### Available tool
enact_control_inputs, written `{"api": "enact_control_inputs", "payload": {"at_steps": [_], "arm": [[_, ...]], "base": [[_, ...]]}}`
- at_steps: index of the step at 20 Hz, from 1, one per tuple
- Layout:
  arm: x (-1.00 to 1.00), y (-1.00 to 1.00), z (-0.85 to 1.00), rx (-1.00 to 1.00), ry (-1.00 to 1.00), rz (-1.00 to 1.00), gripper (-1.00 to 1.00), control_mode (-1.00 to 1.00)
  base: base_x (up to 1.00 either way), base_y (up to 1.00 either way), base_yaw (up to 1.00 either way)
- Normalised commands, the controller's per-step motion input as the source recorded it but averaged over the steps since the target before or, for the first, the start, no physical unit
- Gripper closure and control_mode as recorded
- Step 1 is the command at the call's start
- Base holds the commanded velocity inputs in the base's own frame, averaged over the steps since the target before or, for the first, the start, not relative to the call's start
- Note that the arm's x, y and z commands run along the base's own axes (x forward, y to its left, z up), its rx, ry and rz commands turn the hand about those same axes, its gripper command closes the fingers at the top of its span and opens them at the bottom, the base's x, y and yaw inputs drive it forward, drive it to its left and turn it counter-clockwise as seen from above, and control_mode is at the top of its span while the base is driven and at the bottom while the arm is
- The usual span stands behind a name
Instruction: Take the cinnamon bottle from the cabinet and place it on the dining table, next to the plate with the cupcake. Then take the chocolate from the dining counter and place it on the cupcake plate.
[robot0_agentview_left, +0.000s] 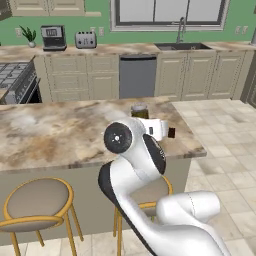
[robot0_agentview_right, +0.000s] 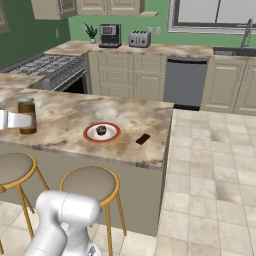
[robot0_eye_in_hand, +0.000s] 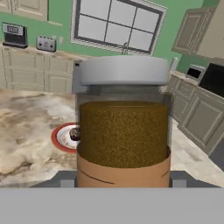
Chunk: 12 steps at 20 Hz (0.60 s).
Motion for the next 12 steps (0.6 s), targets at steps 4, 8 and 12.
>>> {"api": "enact_control_inputs", "payload": {"at_steps": [4,8,12], "arm": [[0.28,0.02,-0.38,-0.06,-0.06,-0.05,1.00,-1.00],[0.47,0.22,-0.27,-0.01,0.00,-0.53,1.00,-1.00],[0.45,0.21,-0.21,0.01,0.00,-0.56,1.00,-1.00]], "base": [[0.00,0.00,0.00],[0.00,0.00,0.00],[0.00,0.00,0.00]]}}
